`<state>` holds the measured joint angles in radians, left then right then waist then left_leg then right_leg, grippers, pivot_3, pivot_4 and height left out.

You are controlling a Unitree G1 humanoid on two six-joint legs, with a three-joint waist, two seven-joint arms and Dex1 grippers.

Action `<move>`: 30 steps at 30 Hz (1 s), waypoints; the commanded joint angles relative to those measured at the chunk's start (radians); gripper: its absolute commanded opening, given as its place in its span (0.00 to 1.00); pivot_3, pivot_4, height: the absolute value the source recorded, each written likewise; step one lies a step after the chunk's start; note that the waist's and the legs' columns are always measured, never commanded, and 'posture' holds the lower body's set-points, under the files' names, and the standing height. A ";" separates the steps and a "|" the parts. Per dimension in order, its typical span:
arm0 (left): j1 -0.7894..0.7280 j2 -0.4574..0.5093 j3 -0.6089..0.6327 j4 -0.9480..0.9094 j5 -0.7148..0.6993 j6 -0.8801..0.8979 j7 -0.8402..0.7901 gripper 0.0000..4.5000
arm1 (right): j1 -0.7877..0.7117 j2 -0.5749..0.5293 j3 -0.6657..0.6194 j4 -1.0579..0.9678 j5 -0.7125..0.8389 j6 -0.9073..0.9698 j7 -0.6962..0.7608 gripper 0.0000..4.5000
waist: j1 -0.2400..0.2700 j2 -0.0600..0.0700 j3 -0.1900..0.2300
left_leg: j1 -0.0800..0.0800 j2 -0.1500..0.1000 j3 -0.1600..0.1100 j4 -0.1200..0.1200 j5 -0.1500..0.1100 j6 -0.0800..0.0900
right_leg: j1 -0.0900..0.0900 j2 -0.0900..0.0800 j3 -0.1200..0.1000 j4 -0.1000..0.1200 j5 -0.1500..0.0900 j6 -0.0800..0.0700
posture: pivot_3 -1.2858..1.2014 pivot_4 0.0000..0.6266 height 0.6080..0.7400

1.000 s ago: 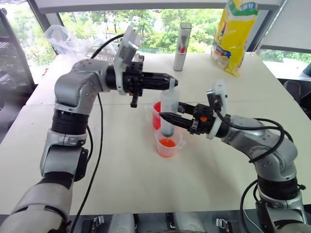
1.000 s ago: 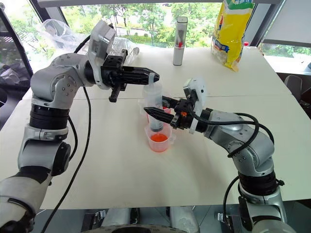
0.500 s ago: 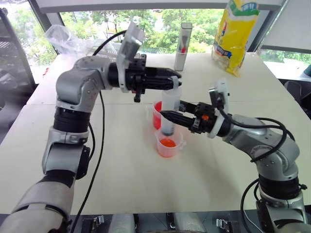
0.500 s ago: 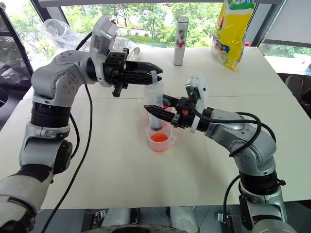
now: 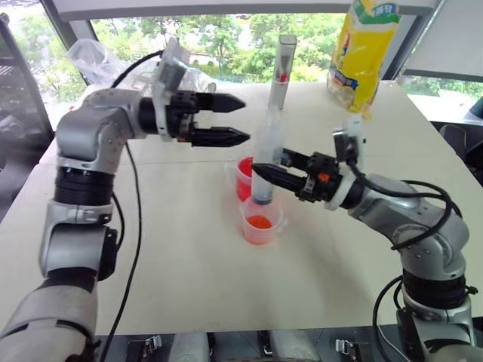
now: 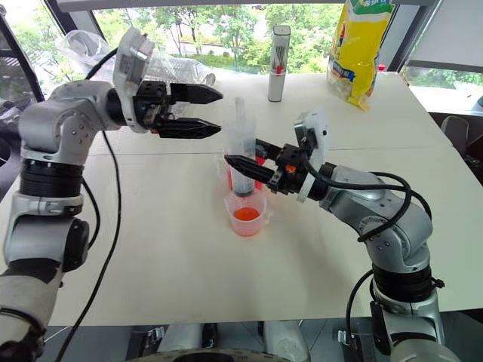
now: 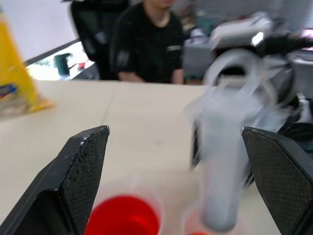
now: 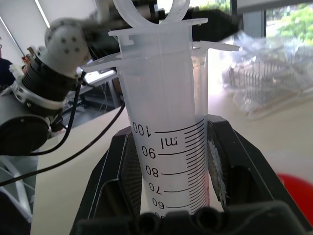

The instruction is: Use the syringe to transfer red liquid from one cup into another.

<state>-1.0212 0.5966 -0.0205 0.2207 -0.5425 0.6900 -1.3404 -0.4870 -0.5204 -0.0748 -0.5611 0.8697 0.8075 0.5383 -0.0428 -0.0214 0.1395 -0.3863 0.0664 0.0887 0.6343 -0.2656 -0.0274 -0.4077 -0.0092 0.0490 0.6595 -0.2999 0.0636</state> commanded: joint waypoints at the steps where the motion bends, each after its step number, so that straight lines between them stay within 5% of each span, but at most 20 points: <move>1: 0.012 0.060 0.053 -0.034 -0.010 0.009 0.021 0.99 | -0.017 -0.002 -0.025 -0.029 0.019 -0.028 0.006 0.33 | 0.000 0.000 0.000 | 0.000 0.000 0.000 0.000 0.000 0.000 | 0.000 0.000 0.000 0.000 0.000 0.000 | 0.52 0.24 1.00; 11: 0.116 0.108 0.118 -0.155 -0.065 0.055 0.113 0.99 | -0.058 -0.019 -0.058 0.000 0.110 0.037 -0.027 0.33 | 0.004 0.000 0.000 | -0.001 0.000 0.000 0.001 0.000 0.000 | 0.000 -0.001 0.000 -0.001 0.000 0.000 | 0.52 0.24 1.00; 20: 0.218 0.091 0.134 -0.253 -0.089 0.043 0.197 0.99 | -0.391 -0.187 -0.154 0.345 0.249 0.338 -0.175 0.33 | 0.001 0.000 0.000 | 0.000 0.001 0.000 0.000 0.000 0.000 | 0.000 -0.002 0.000 -0.001 0.000 0.000 | 0.52 0.24 1.00; 26: 0.269 0.066 0.147 -0.297 -0.101 0.027 0.249 0.99 | -0.676 -0.287 0.106 0.737 0.073 0.673 -0.117 0.33 | -0.001 0.000 0.000 | 0.000 0.000 0.002 -0.002 0.000 0.000 | -0.001 -0.002 0.001 -0.003 0.000 -0.001 | 0.52 0.24 1.00; 30: 0.324 0.063 0.159 -0.352 -0.112 0.031 0.280 0.99 | -0.718 -0.305 0.314 0.877 -0.069 0.701 -0.007 0.33 | 0.000 0.000 0.000 | -0.002 0.000 0.001 -0.003 0.000 0.001 | -0.002 -0.002 0.001 -0.005 0.000 -0.001 | 0.52 0.24 1.00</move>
<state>-0.7042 0.6534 0.1038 -0.0849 -0.6325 0.7304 -1.0749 -1.1796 -0.8073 0.1735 0.2755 0.8623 1.5001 0.4769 -0.0428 -0.0210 0.1395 -0.3892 0.0669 0.0901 0.6312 -0.2660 -0.0267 -0.4099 -0.0111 0.0501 0.6542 -0.2998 0.0629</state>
